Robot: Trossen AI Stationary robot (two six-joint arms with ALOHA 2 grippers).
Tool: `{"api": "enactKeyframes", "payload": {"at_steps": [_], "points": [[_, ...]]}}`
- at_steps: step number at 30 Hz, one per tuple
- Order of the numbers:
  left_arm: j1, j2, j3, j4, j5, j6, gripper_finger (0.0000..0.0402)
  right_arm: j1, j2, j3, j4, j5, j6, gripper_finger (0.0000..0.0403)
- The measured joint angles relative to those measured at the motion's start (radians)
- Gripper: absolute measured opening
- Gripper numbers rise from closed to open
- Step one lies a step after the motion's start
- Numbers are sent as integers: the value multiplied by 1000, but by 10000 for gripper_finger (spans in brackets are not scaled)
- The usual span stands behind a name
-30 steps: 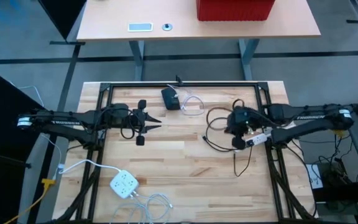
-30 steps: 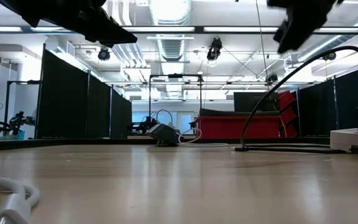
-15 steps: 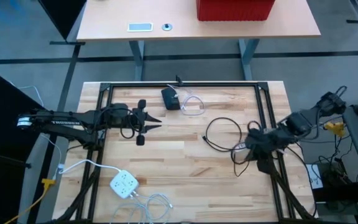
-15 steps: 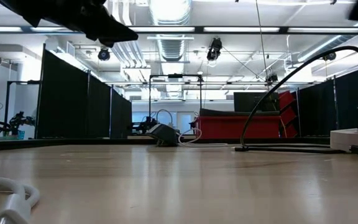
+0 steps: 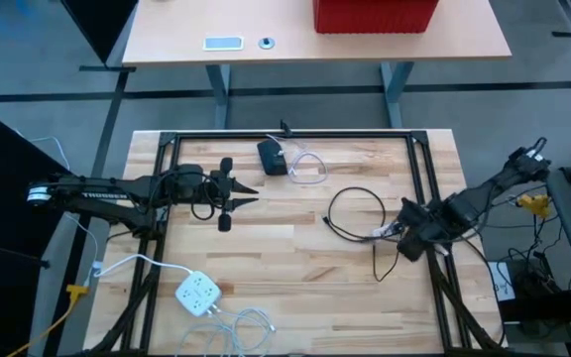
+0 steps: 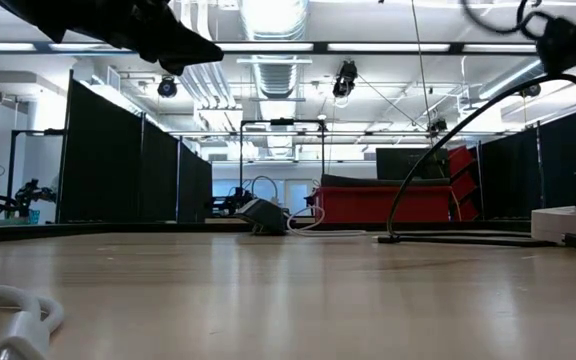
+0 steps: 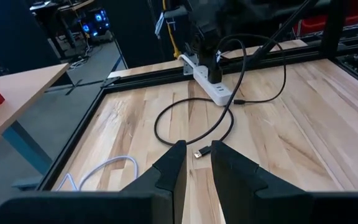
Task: Insert USB
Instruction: Move the top white outlet extension
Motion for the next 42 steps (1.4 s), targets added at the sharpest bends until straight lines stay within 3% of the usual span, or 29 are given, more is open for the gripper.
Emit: {"api": "enactKeyframes", "payload": {"at_steps": [3, 9, 15, 20, 30, 36, 42], "points": [[0, 0, 0, 2, 0, 0, 64, -106, -12, -25, 20, 0, -63, 0], [0, 0, 0, 1, 0, 0, 64, -337, -16, -27, 228, -15, -408, 0], [0, 0, 0, 0, 0, 0, 64, -614, 32, -27, 313, -33, -667, 0], [0, 0, 0, -3, 0, -6, 64, -759, 60, -26, 290, -166, -758, 0], [0, 0, 0, -3, 0, -13, 64, -675, 0, -5, -13, -319, -625, 0], [0, 0, 0, 0, 0, -14, 64, -524, -23, -9, 51, -341, -574, 0], [0, 0, 0, 1, 0, -14, 64, -416, 29, -73, 283, -313, -667, 0]]}}
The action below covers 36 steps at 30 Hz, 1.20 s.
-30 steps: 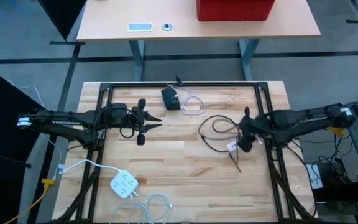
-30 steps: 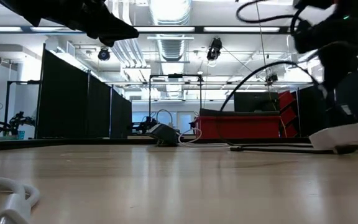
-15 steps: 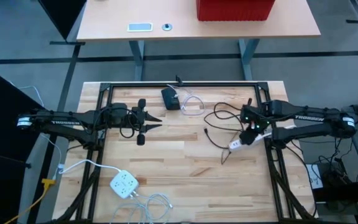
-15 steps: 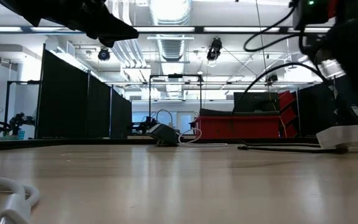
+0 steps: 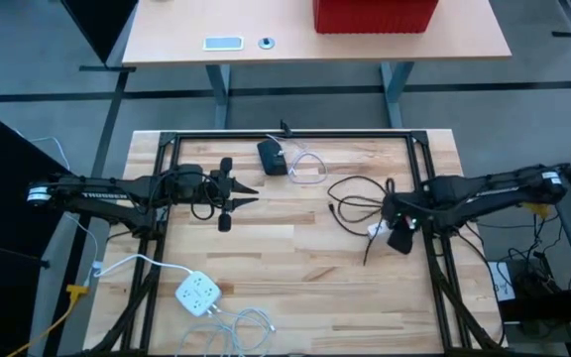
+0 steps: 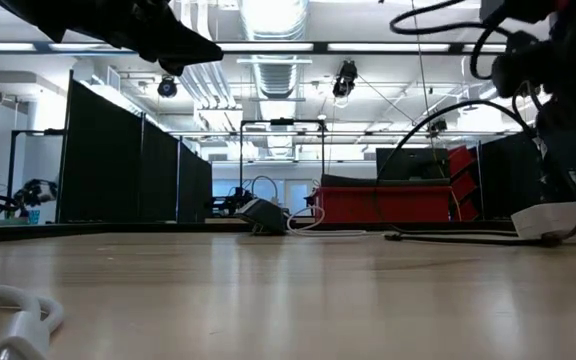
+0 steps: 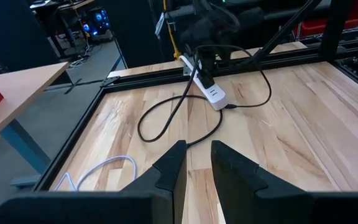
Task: Insert USB
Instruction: Move the top white outlet extension
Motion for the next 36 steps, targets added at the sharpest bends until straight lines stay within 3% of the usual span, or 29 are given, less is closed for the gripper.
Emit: {"api": "enactKeyframes", "payload": {"at_steps": [3, 12, 17, 20, 23, 25, 29, 36], "points": [[0, 0, 0, 0, 0, 0, 64, -3, 65, -21, 49, 41, -45, 0], [0, 0, 0, -2, 0, 0, 64, -104, 228, 52, 13, 438, -189, 0], [0, 0, 0, -1, 0, -1, 64, -153, 244, 137, 12, 553, -225, 0], [0, 0, 0, -1, 0, -7, 64, -152, 223, 195, -44, 500, -232, 0], [0, 0, 0, -1, 0, -8, 64, -147, 192, 236, -134, 328, -181, 0], [0, 0, 0, -2, 0, -8, 64, -138, 172, 234, -172, 218, -126, 0], [0, 0, 0, -2, 0, -8, 64, -86, 135, 176, -170, 94, -52, 0], [0, 0, 0, -4, 0, -8, 64, 103, 176, 49, -110, 100, -109, 0]]}}
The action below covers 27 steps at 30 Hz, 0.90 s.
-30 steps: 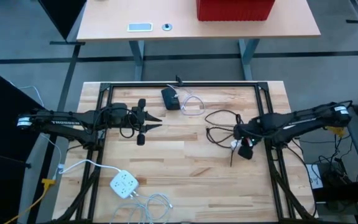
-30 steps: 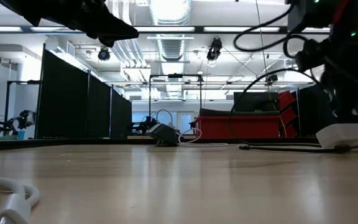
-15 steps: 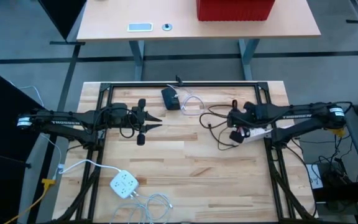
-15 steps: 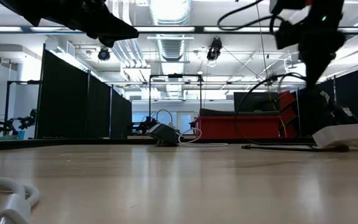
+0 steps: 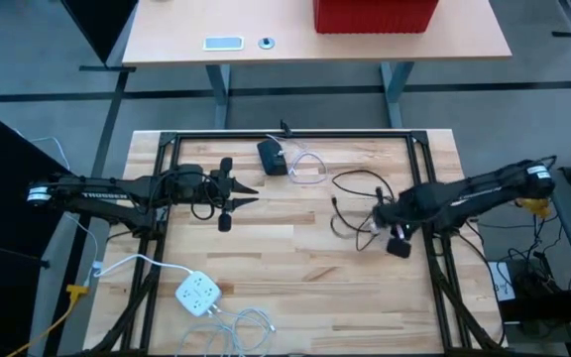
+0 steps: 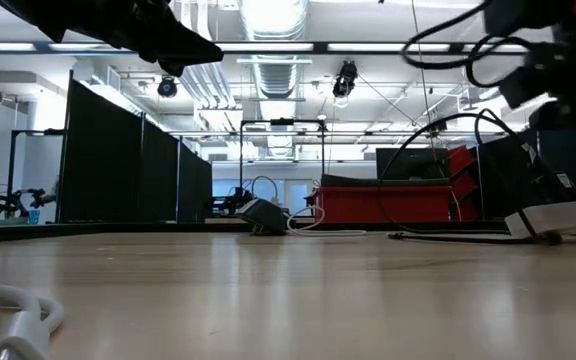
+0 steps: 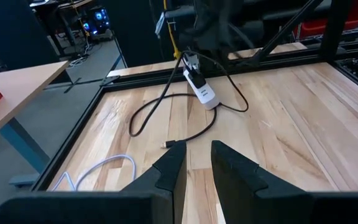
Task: Insert USB
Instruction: Move the top white outlet extension
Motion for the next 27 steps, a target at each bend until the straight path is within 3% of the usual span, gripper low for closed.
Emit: {"api": "enactKeyframes", "payload": {"at_steps": [5, 10, 15, 21, 27], "points": [[0, 0, 0, 0, 0, 0, 64, 143, 61, -26, 45, 138, -41, 0], [0, 0, 0, 3, 0, 3, 64, 214, 150, -26, 70, 282, -41, 0], [0, 0, 0, 5, 0, 3, 64, 212, 275, -27, 96, 304, -84, 0], [0, 0, 0, 4, 0, 3, 64, 159, 424, -12, 104, 544, -79, 0], [0, 0, 0, 3, 0, 3, 64, 70, 473, 13, 94, 559, -46, 0]]}}
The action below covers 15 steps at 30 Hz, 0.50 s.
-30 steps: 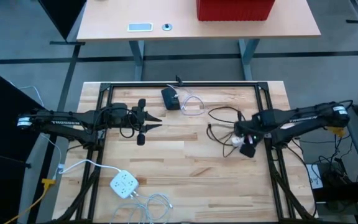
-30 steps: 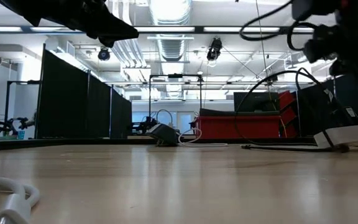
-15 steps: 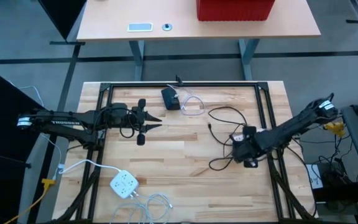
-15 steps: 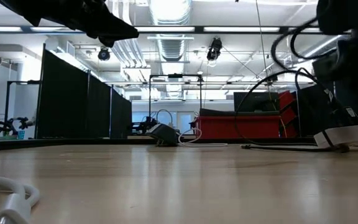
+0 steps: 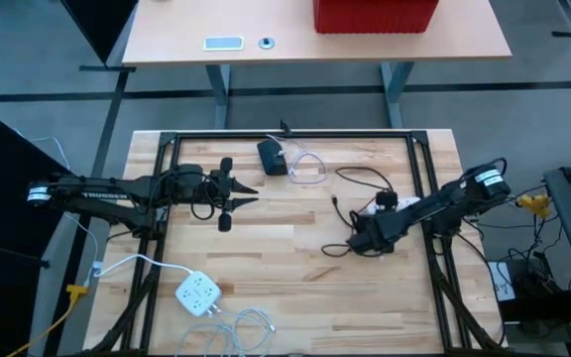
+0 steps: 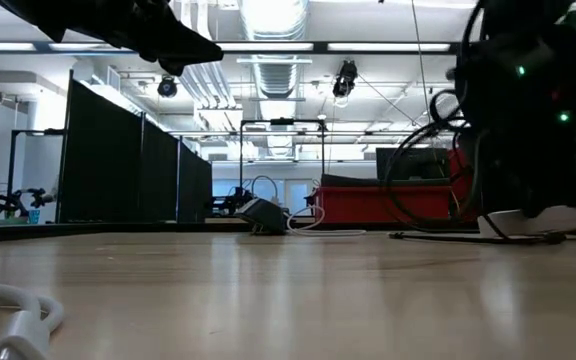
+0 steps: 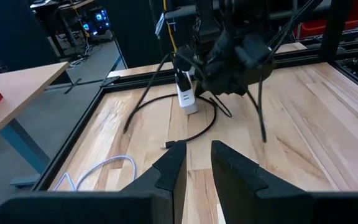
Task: Insert USB
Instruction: Move the top white outlet extension
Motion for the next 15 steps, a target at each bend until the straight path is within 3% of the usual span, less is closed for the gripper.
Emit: {"api": "enactKeyframes", "payload": {"at_steps": [5, 10, 15], "points": [[0, 0, 0, 0, 0, 0, 64, 6, -82, 40, 12, -69, 20, 0], [0, 0, 0, -1, 0, 0, 64, 26, -191, 24, 169, -356, -19, 0], [0, 0, 0, -1, 0, 0, 64, 39, -193, -1, 332, -372, -66, 0]]}}
